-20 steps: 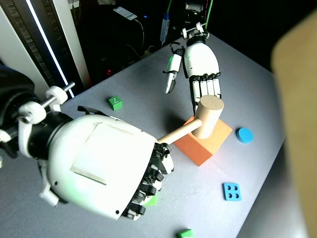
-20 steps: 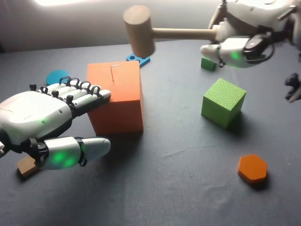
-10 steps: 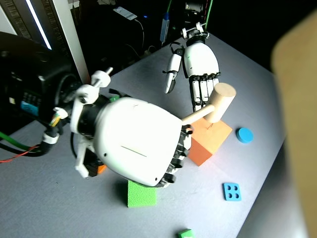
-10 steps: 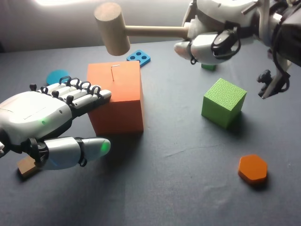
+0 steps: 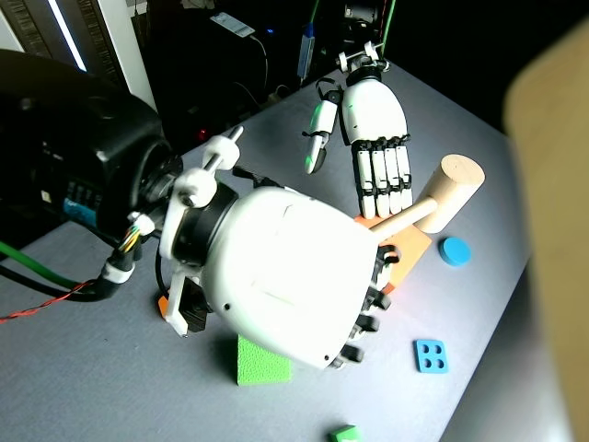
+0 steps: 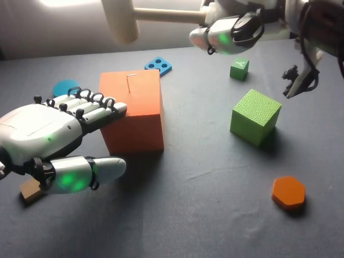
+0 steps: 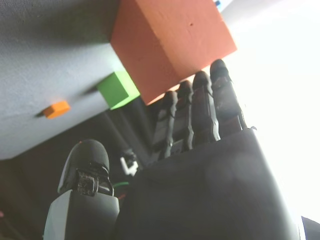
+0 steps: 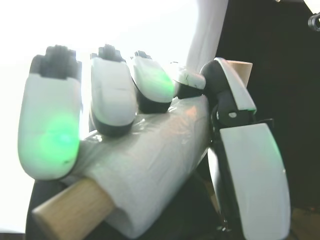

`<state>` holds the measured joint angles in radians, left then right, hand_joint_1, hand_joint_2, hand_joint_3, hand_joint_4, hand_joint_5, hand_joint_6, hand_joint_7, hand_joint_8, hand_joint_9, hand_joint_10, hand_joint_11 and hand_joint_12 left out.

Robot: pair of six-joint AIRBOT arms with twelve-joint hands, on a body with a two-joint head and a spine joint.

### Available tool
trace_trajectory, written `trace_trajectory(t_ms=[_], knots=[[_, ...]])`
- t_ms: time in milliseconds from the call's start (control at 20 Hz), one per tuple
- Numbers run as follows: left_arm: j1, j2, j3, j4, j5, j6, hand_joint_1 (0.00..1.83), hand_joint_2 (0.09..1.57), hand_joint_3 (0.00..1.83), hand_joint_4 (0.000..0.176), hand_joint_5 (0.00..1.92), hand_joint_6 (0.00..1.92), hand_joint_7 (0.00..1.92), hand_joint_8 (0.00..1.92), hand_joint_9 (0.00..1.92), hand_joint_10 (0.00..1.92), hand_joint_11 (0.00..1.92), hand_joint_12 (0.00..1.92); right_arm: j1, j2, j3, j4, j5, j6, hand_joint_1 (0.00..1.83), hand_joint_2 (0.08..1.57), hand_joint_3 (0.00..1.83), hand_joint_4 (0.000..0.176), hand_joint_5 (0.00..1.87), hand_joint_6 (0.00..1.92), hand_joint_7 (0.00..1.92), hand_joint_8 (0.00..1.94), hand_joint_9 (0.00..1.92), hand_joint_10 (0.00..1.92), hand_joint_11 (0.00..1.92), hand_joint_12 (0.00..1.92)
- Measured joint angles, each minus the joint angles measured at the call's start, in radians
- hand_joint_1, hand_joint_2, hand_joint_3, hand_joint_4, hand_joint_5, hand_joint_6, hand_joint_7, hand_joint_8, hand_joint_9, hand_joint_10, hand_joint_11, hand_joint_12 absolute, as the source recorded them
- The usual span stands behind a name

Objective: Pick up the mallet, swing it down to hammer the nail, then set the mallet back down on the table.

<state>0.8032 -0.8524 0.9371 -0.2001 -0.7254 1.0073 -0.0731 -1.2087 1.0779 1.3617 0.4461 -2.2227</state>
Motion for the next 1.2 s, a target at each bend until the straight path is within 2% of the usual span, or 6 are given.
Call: trace_trajectory(t_ms=[150,300,450,750,1000,1200], knots=[[0.0,0.0,0.0,0.0,0.0,0.0,0.0,1.29,0.0,0.0,0.12,0.01,0.15,0.01,0.13,0.01,0.07,0.06,-0.05,-0.013,0.001,-0.008,0.005,0.0,0.53,1.55,0.0,0.176,1.24,1.92,1.51,1.94,1.61,1.92,1.69,1.92],[0.0,0.0,0.0,0.0,0.0,0.0,0.0,1.28,0.0,0.0,0.1,0.0,0.14,0.0,0.12,0.0,0.07,0.07,-0.135,-0.017,0.003,0.005,-0.002,-0.005,0.51,1.55,0.0,0.175,1.27,1.92,1.53,1.94,1.62,1.92,1.7,1.92],[0.0,0.0,0.0,0.0,0.0,0.0,0.0,1.28,0.0,0.0,0.1,0.0,0.13,0.0,0.11,0.0,0.05,0.06,-0.167,-0.017,0.007,0.003,-0.007,-0.023,0.5,1.55,0.0,0.176,1.25,1.92,1.52,1.94,1.61,1.92,1.7,1.92],[0.0,0.0,0.0,0.0,0.0,0.0,0.0,1.29,0.0,0.0,0.1,0.0,0.11,0.0,0.09,0.0,0.05,0.07,-0.147,-0.014,0.007,-0.001,-0.014,-0.027,0.52,1.54,0.0,0.176,1.24,1.92,1.51,1.94,1.61,1.92,1.69,1.92],[0.003,0.0,0.0,-0.001,0.001,0.0,0.0,1.28,0.0,0.0,0.1,0.0,0.12,0.0,0.1,0.0,0.06,0.07,-0.085,0.02,-0.01,-0.005,-0.012,-0.03,0.54,1.54,0.0,0.176,1.23,1.92,1.49,1.94,1.59,1.92,1.69,1.92],[0.003,0.0,0.0,-0.001,0.0,0.0,0.0,1.29,0.0,0.0,0.1,0.01,0.12,0.0,0.11,0.01,0.06,0.08,-0.079,-0.004,0.005,-0.001,-0.004,-0.031,0.54,1.54,0.0,0.176,1.24,1.92,1.5,1.94,1.6,1.92,1.7,1.92]])
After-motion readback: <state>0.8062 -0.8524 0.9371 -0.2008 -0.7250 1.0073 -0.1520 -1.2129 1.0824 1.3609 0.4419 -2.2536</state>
